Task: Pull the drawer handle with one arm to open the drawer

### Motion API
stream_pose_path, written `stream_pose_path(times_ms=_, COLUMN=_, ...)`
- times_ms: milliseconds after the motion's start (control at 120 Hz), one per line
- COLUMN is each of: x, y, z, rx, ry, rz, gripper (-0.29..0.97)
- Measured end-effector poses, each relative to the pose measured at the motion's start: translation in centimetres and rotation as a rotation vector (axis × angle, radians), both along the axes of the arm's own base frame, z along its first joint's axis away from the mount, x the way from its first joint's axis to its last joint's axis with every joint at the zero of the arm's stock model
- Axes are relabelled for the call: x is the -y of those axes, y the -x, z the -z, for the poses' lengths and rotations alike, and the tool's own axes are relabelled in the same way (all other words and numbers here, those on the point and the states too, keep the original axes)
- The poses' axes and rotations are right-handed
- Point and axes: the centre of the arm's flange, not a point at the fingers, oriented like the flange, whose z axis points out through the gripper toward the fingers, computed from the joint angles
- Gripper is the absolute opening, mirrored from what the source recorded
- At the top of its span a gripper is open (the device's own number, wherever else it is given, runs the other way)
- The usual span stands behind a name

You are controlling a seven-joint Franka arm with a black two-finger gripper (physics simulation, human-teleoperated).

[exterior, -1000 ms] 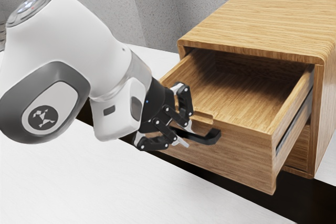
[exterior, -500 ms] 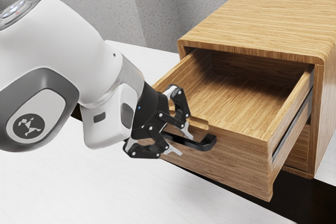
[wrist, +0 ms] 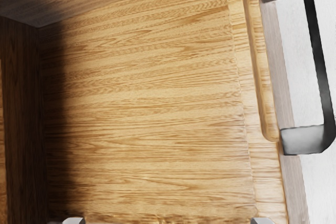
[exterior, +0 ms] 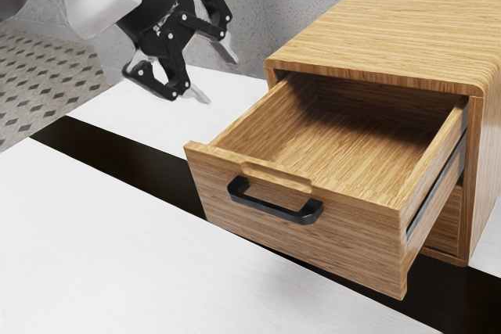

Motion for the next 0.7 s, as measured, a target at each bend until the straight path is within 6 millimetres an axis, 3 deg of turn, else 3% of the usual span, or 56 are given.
stream_pose_path(times_ms=108, x=-4.9, y=-4.4, z=1.6, rx=-0.136, ry=-0.034, rz=-0.099, gripper=0.49)
stream_pose_path(times_ms=217, x=-10.9, y=-5.5, z=3.7, rx=-0.272, ry=-0.046, rz=-0.257, gripper=0.57)
stream_pose_path(times_ms=450, x=-21.0, y=-4.0, z=5.9, rx=-0.418, ry=-0.008, rz=-0.578, gripper=0.64)
stream_pose_path(times_ms=700, x=-30.4, y=-0.6, z=6.4, rx=-0.462, ry=0.06, rz=-0.868, gripper=0.67)
